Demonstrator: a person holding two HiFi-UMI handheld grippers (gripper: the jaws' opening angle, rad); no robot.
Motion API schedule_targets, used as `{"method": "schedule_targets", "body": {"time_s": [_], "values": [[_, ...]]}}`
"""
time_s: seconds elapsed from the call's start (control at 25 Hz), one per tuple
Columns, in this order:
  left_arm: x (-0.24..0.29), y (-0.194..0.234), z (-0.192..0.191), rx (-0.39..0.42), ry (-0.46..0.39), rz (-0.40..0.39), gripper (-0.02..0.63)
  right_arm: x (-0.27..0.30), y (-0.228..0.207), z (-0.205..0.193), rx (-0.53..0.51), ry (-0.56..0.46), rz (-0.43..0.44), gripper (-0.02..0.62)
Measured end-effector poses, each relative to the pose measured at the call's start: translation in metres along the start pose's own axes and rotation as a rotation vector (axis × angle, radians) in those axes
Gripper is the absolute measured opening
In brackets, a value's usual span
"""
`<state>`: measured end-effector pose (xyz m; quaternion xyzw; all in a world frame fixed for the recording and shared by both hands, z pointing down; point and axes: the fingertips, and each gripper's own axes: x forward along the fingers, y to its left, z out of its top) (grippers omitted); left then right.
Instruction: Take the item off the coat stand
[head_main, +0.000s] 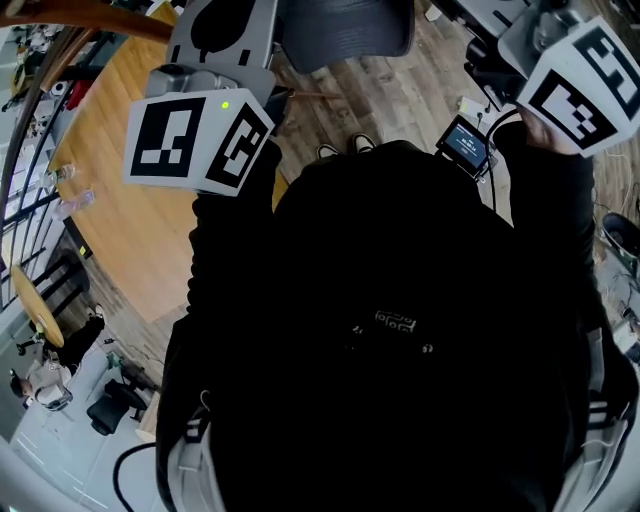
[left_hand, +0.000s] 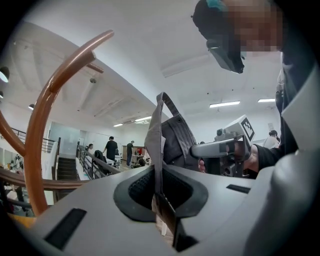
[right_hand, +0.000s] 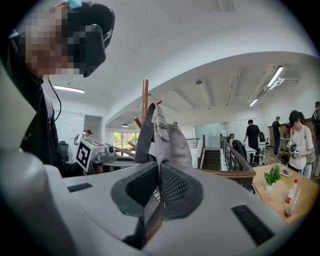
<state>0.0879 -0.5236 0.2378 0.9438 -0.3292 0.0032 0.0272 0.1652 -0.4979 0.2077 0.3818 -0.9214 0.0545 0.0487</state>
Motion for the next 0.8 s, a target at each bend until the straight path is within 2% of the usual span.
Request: {"method": "schedule_targets", "body": {"time_s": [0.2, 0.4, 0.6, 0.8], "values": [[0.007, 0.006, -0.014, -0.026, 0.026, -0.021, 0.023, 0.004, 0.000, -0.009, 0.027, 0.007, 0.012, 0.027], [0.014, -0.015, 0.008, -0.041, 0.024, -0.040, 0.023, -0.019, 0.000, 0.013, 0.027, 0.012, 0.009, 0.027], [0.015, -0.006, -0.013, -0.040, 0.029, -0.042, 0.023, -0.008, -0.002, -0.006, 0.032, 0.011, 0.007, 0.027], [0.021, -0.040, -0.004, -0.034, 0.023, -0.049, 0.023, -0.045, -0.002, -0.002, 0.035, 0.006, -0.003, 0.026]]}}
